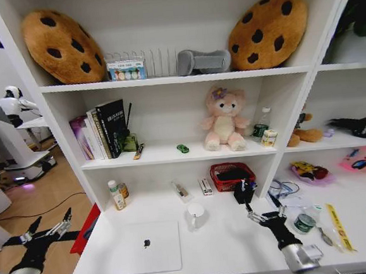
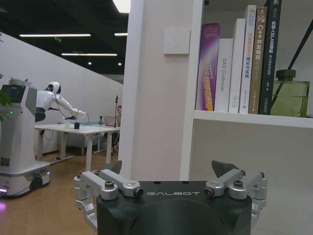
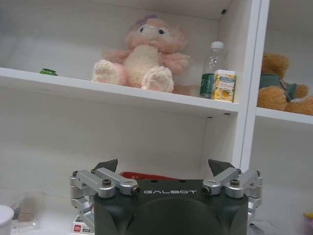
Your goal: Organize the objects on the table.
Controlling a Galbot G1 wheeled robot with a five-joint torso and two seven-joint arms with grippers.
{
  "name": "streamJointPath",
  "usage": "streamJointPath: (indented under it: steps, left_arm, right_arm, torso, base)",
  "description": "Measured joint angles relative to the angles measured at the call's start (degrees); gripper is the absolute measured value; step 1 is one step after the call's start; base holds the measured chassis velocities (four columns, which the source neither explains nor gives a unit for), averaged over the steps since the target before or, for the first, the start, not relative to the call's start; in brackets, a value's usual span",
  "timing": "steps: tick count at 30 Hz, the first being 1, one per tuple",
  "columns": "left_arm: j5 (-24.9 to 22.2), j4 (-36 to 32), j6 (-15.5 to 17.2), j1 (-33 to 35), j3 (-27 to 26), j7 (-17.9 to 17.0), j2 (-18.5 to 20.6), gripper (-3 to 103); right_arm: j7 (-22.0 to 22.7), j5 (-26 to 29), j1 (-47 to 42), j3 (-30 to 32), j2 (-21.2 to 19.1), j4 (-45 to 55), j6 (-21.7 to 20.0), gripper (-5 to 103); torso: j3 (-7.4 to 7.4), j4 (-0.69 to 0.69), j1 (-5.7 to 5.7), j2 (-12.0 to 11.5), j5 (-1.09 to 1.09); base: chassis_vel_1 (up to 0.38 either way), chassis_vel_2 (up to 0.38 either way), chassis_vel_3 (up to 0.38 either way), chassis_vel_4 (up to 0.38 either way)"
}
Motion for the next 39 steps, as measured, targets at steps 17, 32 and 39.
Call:
streamJointPath:
  steps: [17, 32, 39]
  left_arm:
    - [0.0, 0.0, -0.01, 0.0, 0.0, 0.0, 0.0, 100]
    - [0.0, 0.0, -0.01, 0.0, 0.01, -0.02, 0.0, 100]
    - [0.0, 0.0, -0.01, 0.0, 0.01, -0.01, 0.0, 100]
  right_arm:
    - [0.05, 2.93, -2.38, 2.35, 2.37, 2.74, 0.68, 100]
    - [0.56, 3.14, -1.75, 2.39, 2.47, 1.85, 0.59, 100]
    - [0.71, 3.13, -1.26, 2.11, 2.46, 1.8, 0.46, 100]
  torso:
    - [0.01, 0.01, 0.01, -0.01, 0.0]
    - [0.02, 0.01, 0.02, -0.01, 0.02]
    - [0.0, 0.02, 0.0, 0.0, 0.0]
  base:
    - [0.0, 0.0, 0.0, 0.0]
    - [-0.119, -0.139, 0.134, 0.139]
    - [-0.227, -0.229, 0.222, 0.216]
